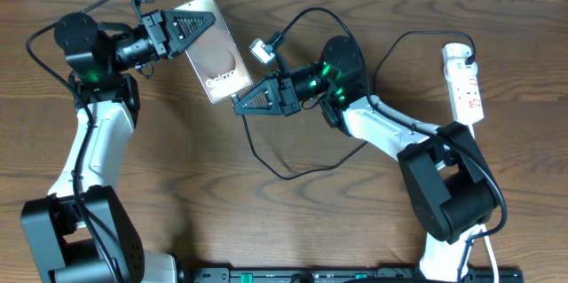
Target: Plug charger to phone and switch on socket
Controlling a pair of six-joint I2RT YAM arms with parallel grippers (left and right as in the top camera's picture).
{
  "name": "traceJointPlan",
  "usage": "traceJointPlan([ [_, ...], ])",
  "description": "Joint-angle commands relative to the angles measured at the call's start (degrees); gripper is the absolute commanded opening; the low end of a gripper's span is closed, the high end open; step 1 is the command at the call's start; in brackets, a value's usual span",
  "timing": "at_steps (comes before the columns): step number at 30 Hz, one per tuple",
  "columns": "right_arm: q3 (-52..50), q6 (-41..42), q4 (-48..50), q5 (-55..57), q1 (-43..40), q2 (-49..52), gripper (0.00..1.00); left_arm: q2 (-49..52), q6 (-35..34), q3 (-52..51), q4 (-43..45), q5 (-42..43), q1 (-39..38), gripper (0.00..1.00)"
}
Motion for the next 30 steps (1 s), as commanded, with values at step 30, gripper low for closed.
traceJointPlan([
  [30, 0.59, -0.35, 0.02, 12.02, -0.22, -0.31, 0.01, -0.96, 2.05, 1.03, 0.31, 8.37, -0.5, 0.07],
])
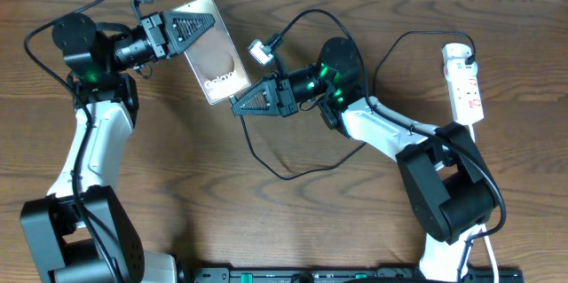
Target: Plug charger to phone and switch on socket
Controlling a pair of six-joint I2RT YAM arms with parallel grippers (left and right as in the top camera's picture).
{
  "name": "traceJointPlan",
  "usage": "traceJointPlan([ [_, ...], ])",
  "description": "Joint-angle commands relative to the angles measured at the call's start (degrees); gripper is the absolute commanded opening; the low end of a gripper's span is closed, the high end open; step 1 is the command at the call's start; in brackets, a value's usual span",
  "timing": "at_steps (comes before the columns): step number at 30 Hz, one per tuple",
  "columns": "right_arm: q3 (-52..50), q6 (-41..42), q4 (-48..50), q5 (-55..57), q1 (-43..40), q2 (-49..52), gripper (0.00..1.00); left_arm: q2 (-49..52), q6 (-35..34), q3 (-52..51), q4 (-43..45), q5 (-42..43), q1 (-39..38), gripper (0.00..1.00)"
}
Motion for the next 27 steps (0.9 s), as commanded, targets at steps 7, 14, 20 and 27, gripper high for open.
traceJointPlan([
  [7, 0.87, 0.17, 0.46, 10.27, -0.66, -0.31, 0.01, -0.96, -0.04, 1.03, -0.02, 6.64, -0.9, 0.07],
  [14, 0.87, 0.17, 0.44, 9.51, -1.03, -0.31, 0.23, -0.96, -0.02, 1.03, 0.0, 5.66, -0.85, 0.07],
  [20, 0.87, 0.2, 0.44, 8.76, -1.27, -0.31, 0.89, -0.96, 0.2, 1.03, 0.0, 4.9, -0.81, 0.07],
  [27, 0.87, 0.17, 0.42, 7.63, -1.92, -0.31, 0.99, -0.96, 1.97, 1.03, -0.04, 5.18, -0.2, 0.07],
])
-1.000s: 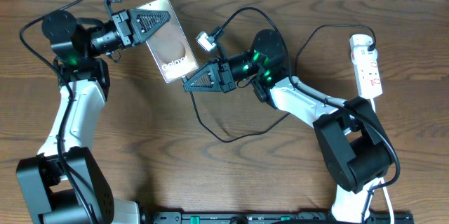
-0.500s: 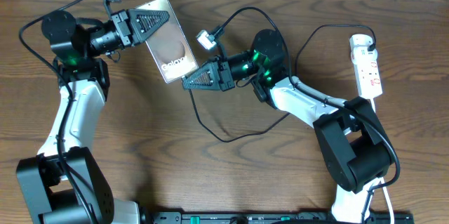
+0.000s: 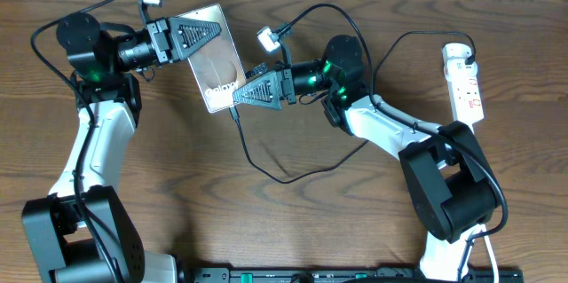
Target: Plug charger to phone and switch on socket
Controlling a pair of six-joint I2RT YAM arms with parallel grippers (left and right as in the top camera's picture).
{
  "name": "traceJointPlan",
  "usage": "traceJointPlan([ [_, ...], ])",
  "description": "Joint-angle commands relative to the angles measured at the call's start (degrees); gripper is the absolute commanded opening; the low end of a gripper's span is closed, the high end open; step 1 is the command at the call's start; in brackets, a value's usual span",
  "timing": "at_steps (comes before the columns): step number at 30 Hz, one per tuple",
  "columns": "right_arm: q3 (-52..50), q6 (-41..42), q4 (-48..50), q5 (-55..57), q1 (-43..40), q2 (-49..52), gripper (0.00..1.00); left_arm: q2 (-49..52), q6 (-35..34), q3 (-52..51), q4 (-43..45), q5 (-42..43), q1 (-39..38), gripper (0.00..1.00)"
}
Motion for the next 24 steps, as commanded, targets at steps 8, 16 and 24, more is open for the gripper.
traceJointPlan([
  [8, 0.85, -0.28, -0.9, -1.9, -2.36, -0.31, 0.99, -0.94, 8.09, 1.03, -12.17, -2.49, 6.84, 0.07],
  [16, 0.85, -6.03, -7.1, -2.95, -3.23, -0.31, 0.99, -0.94, 30.73, 1.03, -43.76, -8.41, 13.4, 0.07],
  [24, 0.85, -10.6, -13.4, -2.95, -4.0, -0.31, 0.99, -0.9, 47.04, 0.9, -74.88, -34.67, 12.74, 0.07],
])
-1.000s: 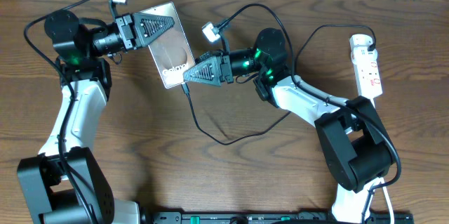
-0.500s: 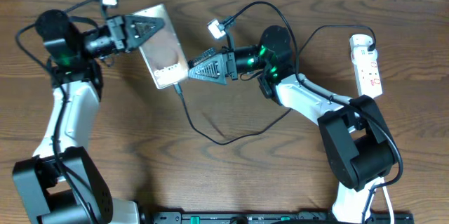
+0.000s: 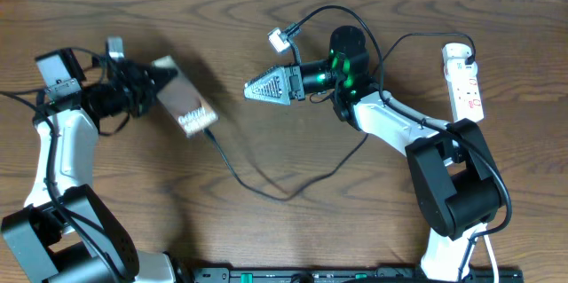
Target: Plug charger to phone and switch on socket
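Observation:
The phone [image 3: 184,108], blurred, is tilted over the left of the table, with my left gripper [image 3: 149,88] shut on its upper end. The black charger cable [image 3: 284,194] meets the phone's lower end and loops across the table toward the right arm. My right gripper [image 3: 255,90] hangs to the right of the phone, pointing left, apart from phone and cable, with nothing in its fingers; it looks open. The white socket strip [image 3: 464,83] lies at the far right.
The slack cable loop lies on the wooden table [image 3: 293,230] between the two arms. A black cord [image 3: 404,43] arcs from the socket strip behind the right arm. Both arm bases stand at the front edge.
My right gripper has let go of the plug and sits further right. The left gripper has moved left with the phone, and the cable now trails from the phone's lower end.
My left gripper held the phone up at the back left while the right gripper held the plug just below its lower edge. The plug then stood at the phone's port. Now the cable hangs from the phone, the right gripper is free, and the phone is further left.

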Controlling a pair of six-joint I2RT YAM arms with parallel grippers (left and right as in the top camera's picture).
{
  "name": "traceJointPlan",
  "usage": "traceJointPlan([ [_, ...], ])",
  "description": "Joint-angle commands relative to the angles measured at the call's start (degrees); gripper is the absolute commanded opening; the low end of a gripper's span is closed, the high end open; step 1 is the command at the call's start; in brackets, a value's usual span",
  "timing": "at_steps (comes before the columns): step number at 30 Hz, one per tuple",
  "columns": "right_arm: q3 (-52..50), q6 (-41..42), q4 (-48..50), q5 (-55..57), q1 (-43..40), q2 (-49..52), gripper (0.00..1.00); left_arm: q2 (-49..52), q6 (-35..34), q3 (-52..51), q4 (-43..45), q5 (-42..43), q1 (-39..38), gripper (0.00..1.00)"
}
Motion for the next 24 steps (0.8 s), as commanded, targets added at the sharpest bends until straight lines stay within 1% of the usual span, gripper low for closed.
traceJointPlan([
  [1, 0.83, -3.56, -0.22, -0.55, -1.01, -0.31, 0.99, -0.9, 8.61, 0.48, -5.35, -15.19, -0.94, 0.07],
  [3, 0.83, -4.35, -0.24, -0.57, -1.01, -0.31, 0.99, -0.85, 8.83, -0.46, -7.04, -18.73, -1.57, 0.07],
  [5, 0.83, -4.63, -0.7, -0.57, -0.98, -0.31, 0.99, -0.85, 9.44, -1.95, -6.8, -20.81, -2.05, 0.07],
  [9, 0.83, -7.56, -4.9, -0.57, -0.98, -0.31, 0.99, -0.26, 9.44, -4.31, -6.49, -25.46, -2.4, 0.07],
  [12, 0.83, -10.08, -7.54, -0.48, -0.98, -0.31, 0.99, 0.31, 9.42, -6.21, -5.05, -25.92, -2.4, 0.07],
  [24, 0.83, -10.8, -8.24, -0.28, -0.98, -0.31, 0.99, 4.83, 9.42, -11.41, -1.84, -25.9, -2.4, 0.07],
])
